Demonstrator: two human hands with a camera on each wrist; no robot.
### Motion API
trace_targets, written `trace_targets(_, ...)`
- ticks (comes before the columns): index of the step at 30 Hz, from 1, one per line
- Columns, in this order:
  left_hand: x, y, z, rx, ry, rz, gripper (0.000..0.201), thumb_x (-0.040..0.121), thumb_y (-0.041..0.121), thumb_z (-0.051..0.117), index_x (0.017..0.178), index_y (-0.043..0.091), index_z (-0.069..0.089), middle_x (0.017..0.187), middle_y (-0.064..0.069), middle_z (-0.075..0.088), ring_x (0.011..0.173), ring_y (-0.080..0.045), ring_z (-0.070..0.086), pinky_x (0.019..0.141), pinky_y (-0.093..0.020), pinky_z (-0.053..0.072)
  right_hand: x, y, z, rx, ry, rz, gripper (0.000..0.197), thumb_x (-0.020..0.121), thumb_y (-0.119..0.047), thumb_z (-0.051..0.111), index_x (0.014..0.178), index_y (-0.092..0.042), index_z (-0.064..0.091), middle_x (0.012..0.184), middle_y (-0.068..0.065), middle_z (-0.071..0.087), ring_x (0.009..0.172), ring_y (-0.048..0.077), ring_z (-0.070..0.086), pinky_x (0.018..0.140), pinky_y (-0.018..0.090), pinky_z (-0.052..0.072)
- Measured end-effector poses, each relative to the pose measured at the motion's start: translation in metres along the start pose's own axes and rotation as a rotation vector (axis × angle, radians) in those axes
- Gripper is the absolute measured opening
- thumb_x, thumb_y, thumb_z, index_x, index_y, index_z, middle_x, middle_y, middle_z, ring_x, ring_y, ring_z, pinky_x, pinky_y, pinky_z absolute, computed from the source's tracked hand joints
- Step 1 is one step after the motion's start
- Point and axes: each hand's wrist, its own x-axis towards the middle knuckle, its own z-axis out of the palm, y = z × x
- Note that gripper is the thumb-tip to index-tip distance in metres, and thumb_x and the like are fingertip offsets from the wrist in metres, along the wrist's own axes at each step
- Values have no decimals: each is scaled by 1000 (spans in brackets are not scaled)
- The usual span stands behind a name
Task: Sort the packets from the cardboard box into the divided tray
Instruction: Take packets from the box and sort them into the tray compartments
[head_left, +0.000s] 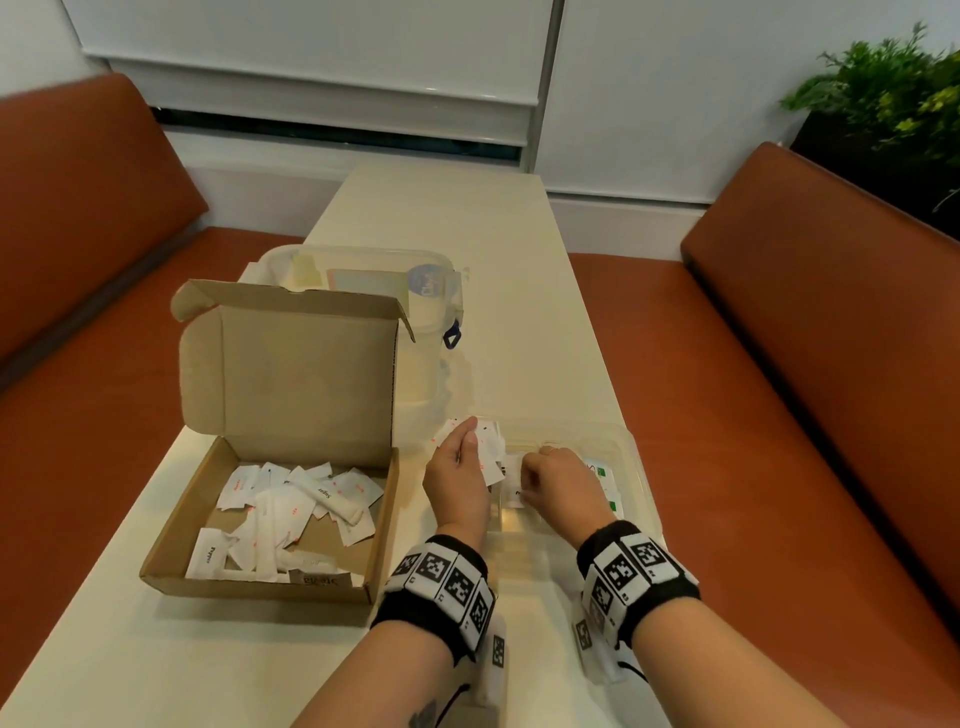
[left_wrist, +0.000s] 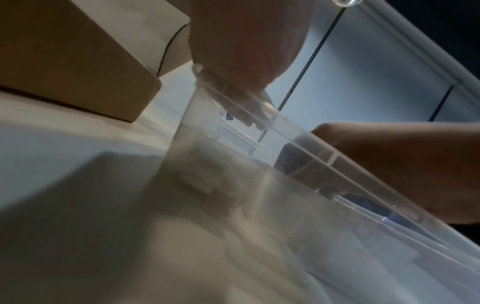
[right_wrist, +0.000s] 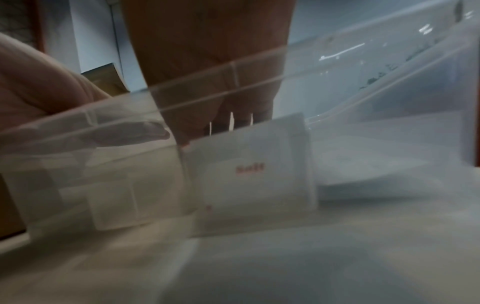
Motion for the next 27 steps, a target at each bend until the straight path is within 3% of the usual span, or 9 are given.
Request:
trace_targets(8, 0, -1, 0, -18, -33, -8, 26, 98, 12, 49, 118, 11, 67, 118, 1, 66, 108, -10, 56, 100, -26, 44, 1, -2, 0, 40, -2, 50, 2, 85, -14, 62, 85, -13, 60, 89, 2, 59, 82, 17, 54, 67, 23, 37)
trace_targets(13, 0, -1, -2, -78, -85, -57, 22, 96, 14, 53, 110, 22, 69, 109, 10, 65, 105, -6, 57, 92, -17, 44, -4, -7, -7, 559, 239, 223, 23, 92, -29, 58, 79, -11, 63, 72, 0, 65, 64, 8, 57, 63, 25, 46)
trace_targets(16, -1, 0, -3, -104, -98, -80, 21, 95, 15, 56, 103, 31, 67, 110, 11, 64, 105, -2, 54, 86, -12, 39, -9, -17, -11, 777, 125, 244, 32, 87, -39, 63, 77, -9, 65, 64, -3, 66, 50, -1, 55, 52, 14, 43)
trace_targets(18, -1, 1, -4, -124, -114, -87, 22, 93, 14, 58, 103, 31, 67, 111, 12, 63, 108, -2, 53, 90, -14, 39, -10, -21, -11, 843, 45, 243, 25, 81, -31, 72, 78, -8, 64, 65, -2, 66, 51, 3, 55, 49, 13, 42)
trace_targets(21, -1, 2, -5, -157, -128, -98, 15, 93, 19, 60, 99, 30, 69, 107, 10, 66, 105, -8, 57, 94, -26, 45, -10, -22, -10, 970, 34, 273, 13, 78, -15, 75, 79, -8, 64, 70, 5, 66, 58, 11, 58, 53, 18, 46)
trace_targets(24, -2, 6, -4, -275, -161, -200, 18, 94, 21, 55, 90, 23, 72, 100, -2, 70, 94, -21, 62, 83, -39, 52, -9, -19, -12, 1017, 89, 312, 7, 79, -8, 73, 78, -8, 66, 66, 3, 64, 58, 11, 58, 55, 18, 47)
trace_targets(27, -1, 6, -4, -358, -246, -270, 27, 97, 4, 45, 97, 16, 70, 108, -10, 65, 95, -24, 62, 67, -29, 58, -7, -15, -14, 1000, 157, 324, 2, 84, -6, 68, 83, -8, 69, 68, 1, 64, 58, 9, 57, 54, 15, 47)
